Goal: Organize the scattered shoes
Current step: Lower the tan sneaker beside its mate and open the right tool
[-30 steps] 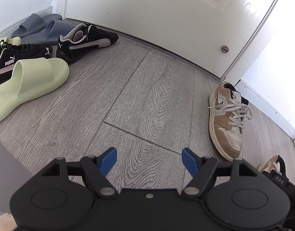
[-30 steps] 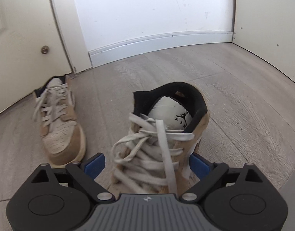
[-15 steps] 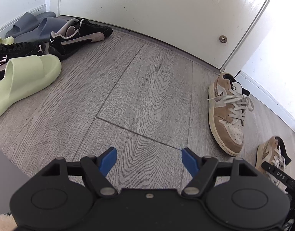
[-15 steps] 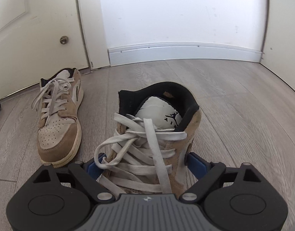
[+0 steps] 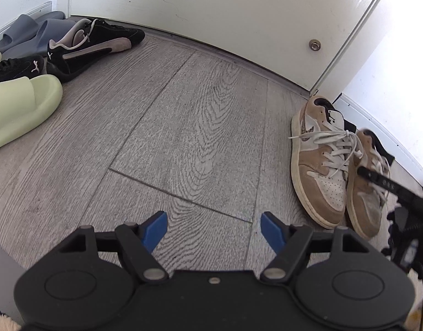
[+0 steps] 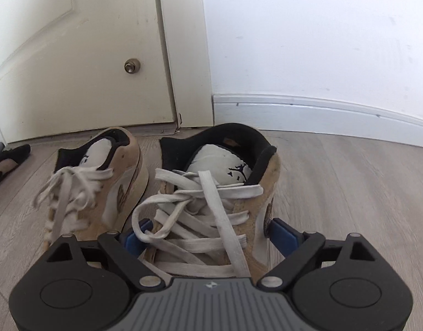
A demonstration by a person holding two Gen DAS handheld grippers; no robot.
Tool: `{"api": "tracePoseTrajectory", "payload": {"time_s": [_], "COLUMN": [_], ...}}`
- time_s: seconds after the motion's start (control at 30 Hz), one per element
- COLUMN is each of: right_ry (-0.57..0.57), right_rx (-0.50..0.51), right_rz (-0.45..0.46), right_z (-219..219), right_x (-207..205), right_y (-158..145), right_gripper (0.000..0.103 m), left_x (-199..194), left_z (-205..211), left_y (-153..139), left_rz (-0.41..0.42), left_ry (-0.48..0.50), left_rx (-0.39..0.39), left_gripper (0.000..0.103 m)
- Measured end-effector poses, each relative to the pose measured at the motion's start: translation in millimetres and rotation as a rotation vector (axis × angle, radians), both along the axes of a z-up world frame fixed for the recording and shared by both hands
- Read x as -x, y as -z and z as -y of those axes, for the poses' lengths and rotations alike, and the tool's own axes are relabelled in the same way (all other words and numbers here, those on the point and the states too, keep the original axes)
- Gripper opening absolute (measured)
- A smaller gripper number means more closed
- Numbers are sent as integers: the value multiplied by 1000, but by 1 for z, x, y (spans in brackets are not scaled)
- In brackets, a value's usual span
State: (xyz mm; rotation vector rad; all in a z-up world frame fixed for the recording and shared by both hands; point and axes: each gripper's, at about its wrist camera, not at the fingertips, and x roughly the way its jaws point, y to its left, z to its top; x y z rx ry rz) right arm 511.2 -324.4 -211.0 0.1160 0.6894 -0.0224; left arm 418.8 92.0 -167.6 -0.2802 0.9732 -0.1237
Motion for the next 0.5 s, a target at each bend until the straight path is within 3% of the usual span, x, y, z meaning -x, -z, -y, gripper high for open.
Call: {"api": "tracePoseTrajectory", "payload": {"time_s": [0.13,0.3,0.37,0.4,0.43,0.5], "right_ry": [57,88,95,95,94,99], "right_rx": [-53,-15,-12,0,-9,-48], "right_rz": [58,-1,-4,-14,-27,-35], "right_z": [-6,-27,-31,-34,-34,-34], "right_x": [36,110,122,125,124,122], "right_y": [-11,1,8,13,16,19], "right_gripper": [92,90,79,63,57,56], "left_x": [3,3,2,2,3,4], "left_z": [2,-1,-2,-1,-1,1], "left_y": [0,-1,0,0,0,0], "left_rz": [2,1,-2,-3,-3,-1], "left_ry": [5,-6,-7,-5,-1,4], "left_rx": [-13,12,18,18,16,12], "left_gripper": [75,75,75,75,75,75]}}
